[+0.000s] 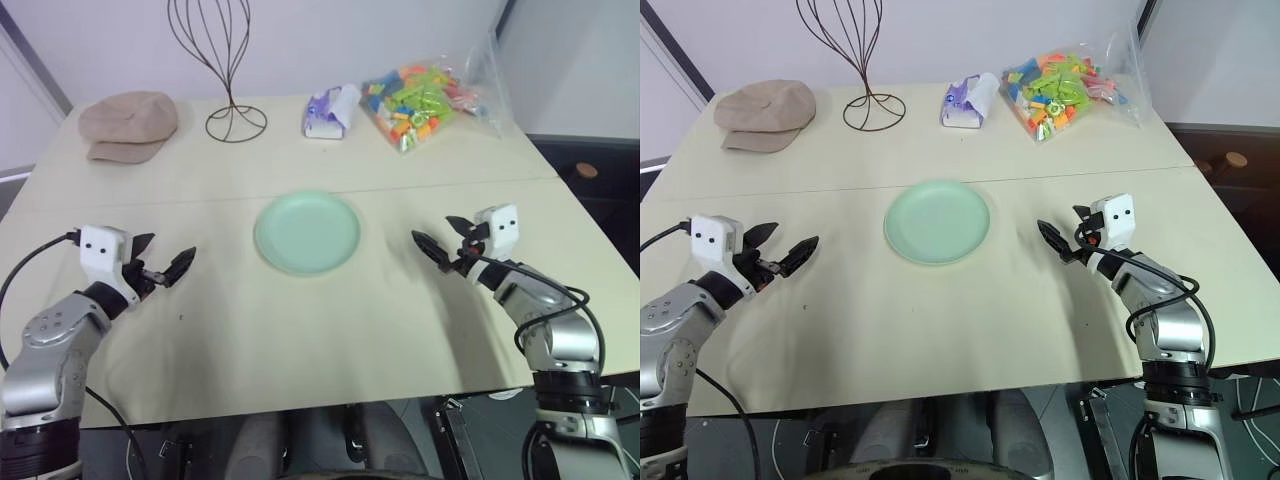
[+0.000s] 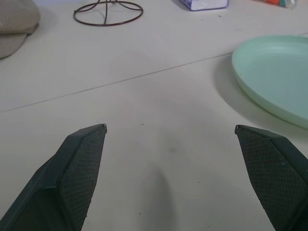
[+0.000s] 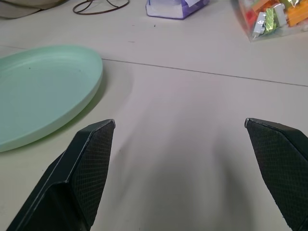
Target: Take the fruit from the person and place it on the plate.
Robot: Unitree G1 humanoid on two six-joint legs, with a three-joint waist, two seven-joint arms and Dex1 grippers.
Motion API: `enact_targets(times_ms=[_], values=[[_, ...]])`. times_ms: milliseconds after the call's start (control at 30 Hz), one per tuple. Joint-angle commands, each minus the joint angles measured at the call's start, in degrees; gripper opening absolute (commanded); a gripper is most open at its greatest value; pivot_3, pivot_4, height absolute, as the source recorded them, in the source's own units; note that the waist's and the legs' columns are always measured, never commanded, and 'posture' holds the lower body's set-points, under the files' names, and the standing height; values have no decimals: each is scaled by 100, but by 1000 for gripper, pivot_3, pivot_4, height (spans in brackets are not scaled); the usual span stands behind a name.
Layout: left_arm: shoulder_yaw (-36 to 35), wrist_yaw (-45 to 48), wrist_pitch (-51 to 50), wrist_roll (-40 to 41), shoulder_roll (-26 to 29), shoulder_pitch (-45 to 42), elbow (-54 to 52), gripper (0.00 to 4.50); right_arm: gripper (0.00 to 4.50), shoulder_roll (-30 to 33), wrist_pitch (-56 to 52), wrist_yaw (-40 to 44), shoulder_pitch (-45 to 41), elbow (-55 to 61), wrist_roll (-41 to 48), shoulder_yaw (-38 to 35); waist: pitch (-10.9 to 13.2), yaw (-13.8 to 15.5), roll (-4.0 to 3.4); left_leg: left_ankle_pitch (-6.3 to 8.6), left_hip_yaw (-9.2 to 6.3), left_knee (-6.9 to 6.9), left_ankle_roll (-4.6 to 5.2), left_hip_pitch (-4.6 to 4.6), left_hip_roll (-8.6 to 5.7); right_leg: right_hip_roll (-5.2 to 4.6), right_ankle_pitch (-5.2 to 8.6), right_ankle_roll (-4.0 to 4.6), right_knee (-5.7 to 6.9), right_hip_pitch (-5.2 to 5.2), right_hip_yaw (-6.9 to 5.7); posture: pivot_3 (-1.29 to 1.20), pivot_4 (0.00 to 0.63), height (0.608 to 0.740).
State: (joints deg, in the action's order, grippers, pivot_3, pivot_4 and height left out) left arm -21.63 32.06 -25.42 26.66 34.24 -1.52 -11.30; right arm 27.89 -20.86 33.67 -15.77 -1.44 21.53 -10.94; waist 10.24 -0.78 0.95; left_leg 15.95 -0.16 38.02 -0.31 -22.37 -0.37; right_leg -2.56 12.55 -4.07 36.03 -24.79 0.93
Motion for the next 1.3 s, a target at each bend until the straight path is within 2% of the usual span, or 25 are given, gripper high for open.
enact_targets(times_ms=[33, 1300], values=[[-230, 6, 80, 170, 11, -98, -156, 4500, 4408, 51, 89, 1, -40, 187, 38, -119, 0, 0, 0, 0, 0, 0, 0, 0, 0, 0, 0, 0, 0, 0, 0, 0, 150, 740], [-251, -51, 51, 178, 78, -78, -209, 4500, 4408, 52, 189, -20, -39, 96, 7, -152, 0, 0, 0, 0, 0, 0, 0, 0, 0, 0, 0, 0, 0, 0, 0, 0, 150, 740]])
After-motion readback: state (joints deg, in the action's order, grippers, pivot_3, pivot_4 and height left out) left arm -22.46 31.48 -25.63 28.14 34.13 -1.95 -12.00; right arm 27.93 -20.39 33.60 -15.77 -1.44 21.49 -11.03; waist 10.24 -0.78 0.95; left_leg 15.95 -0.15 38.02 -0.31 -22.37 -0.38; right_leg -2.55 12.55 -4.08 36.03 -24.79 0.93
